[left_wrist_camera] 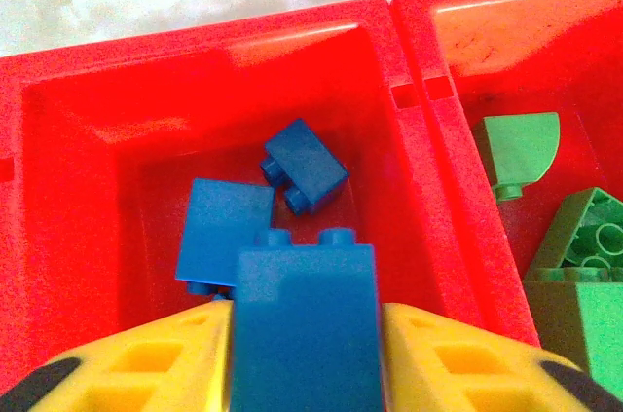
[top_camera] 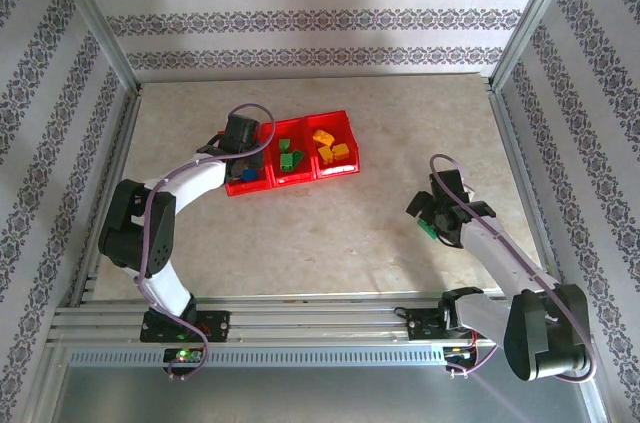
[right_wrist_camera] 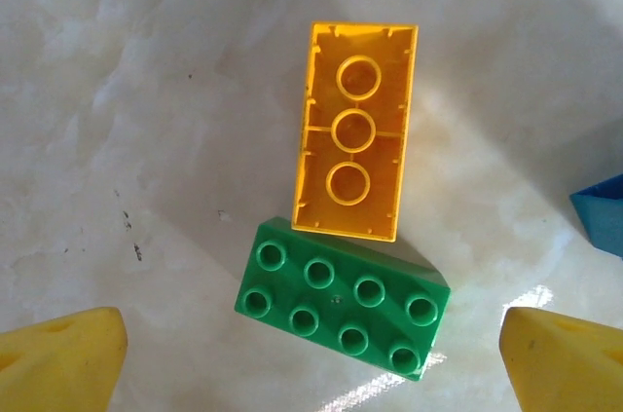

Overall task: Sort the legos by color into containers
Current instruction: Place the lego in the container, then rotate the lego at the middle-right of the table.

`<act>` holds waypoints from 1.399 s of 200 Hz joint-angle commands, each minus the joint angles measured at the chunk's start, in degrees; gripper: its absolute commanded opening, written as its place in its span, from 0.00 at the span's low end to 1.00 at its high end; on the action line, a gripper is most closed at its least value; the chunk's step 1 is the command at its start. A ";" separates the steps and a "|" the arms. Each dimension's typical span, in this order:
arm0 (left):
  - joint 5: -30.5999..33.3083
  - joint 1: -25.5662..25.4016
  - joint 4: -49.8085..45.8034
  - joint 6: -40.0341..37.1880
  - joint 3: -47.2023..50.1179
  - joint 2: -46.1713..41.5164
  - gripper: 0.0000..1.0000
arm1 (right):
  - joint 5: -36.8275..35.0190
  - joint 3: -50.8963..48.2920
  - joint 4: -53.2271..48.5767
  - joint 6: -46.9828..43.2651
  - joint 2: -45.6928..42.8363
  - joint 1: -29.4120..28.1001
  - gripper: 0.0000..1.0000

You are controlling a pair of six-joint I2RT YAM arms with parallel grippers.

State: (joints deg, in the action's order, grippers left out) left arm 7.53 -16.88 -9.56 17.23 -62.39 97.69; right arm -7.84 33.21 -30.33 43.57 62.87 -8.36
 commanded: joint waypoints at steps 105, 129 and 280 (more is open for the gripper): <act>0.20 1.00 -1.73 1.58 0.94 -7.37 0.61 | 1.59 0.54 2.69 -1.17 3.72 0.63 0.98; 0.55 1.07 -1.43 1.68 1.70 -9.34 0.71 | 1.79 0.72 3.16 -1.63 4.77 0.71 0.99; 2.76 1.04 -0.63 1.37 5.31 -15.14 1.00 | 7.24 3.75 7.43 -5.60 16.77 1.91 0.98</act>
State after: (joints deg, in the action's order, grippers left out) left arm 9.13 -16.73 -9.87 18.63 -58.08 84.12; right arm -4.78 35.97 -24.29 38.76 78.94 -6.48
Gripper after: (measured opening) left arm 0.996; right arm 0.983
